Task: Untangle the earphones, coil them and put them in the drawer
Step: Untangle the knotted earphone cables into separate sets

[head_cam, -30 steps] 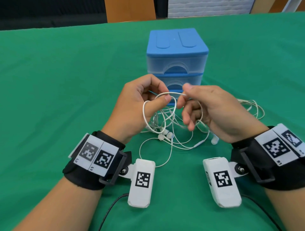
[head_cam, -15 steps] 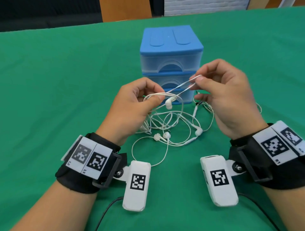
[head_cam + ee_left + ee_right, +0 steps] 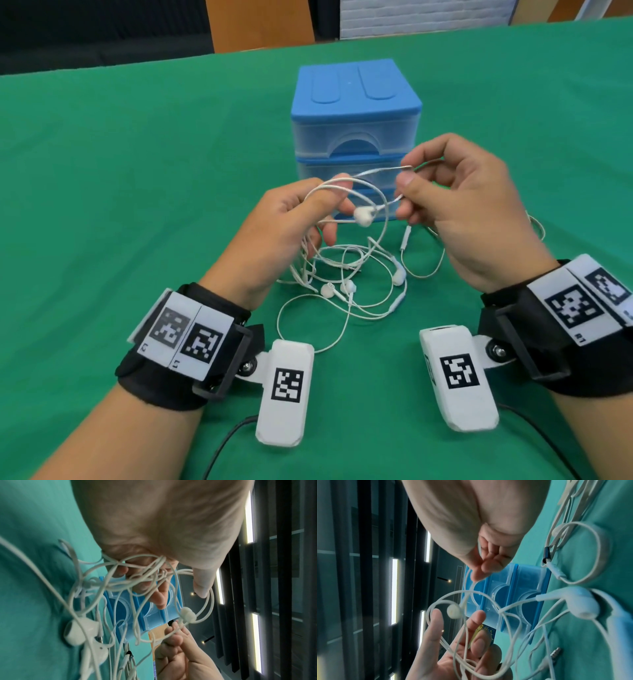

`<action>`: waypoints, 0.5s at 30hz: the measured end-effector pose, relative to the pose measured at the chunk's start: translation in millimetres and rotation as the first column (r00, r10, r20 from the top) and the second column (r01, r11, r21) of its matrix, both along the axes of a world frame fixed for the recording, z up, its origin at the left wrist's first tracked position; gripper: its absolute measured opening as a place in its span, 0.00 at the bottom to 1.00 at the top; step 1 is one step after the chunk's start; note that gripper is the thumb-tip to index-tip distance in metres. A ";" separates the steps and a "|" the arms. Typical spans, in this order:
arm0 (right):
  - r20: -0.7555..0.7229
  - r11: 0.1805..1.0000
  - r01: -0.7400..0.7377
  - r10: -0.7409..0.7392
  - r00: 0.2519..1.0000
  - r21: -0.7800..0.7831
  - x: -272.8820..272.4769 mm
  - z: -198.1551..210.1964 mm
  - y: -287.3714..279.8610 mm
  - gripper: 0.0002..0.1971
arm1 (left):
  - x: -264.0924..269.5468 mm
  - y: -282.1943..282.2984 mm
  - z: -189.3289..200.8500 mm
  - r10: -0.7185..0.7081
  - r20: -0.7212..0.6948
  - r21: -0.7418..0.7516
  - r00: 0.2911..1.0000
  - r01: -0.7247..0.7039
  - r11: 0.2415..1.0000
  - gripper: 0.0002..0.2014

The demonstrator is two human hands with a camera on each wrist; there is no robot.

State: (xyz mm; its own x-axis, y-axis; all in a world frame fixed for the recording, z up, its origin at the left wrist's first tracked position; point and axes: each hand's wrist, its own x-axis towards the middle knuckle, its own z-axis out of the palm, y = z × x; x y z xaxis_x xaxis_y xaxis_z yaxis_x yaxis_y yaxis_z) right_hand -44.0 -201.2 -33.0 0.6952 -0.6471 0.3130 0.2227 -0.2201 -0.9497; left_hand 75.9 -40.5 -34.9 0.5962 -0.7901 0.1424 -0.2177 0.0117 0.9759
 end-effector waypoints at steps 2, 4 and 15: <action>-0.016 1.000 -0.027 0.027 1.000 0.010 0.9 -1.2 1.7 0.07 | 1.1 -0.5 -1.1 0.013 0.013 0.011 1.000 -0.013 1.000 0.22; 0.014 1.000 0.007 -0.007 1.000 0.017 1.7 -0.2 1.6 0.06 | 1.1 0.0 -1.8 0.003 0.039 0.029 0.999 -0.004 1.000 0.21; 0.112 0.976 0.211 -0.204 0.973 -0.055 -0.7 3.4 -3.8 0.04 | -5.6 1.7 4.9 -0.026 -0.009 0.007 1.000 0.026 1.000 0.19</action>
State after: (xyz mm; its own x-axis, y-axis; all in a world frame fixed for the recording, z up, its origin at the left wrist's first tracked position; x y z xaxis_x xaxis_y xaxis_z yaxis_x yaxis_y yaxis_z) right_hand -44.7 -205.0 -29.6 0.5088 -0.7491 0.4242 0.2631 -0.3338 -0.9052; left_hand 70.3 -38.8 -30.0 0.5767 -0.8063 0.1316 -0.2088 0.0103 0.9779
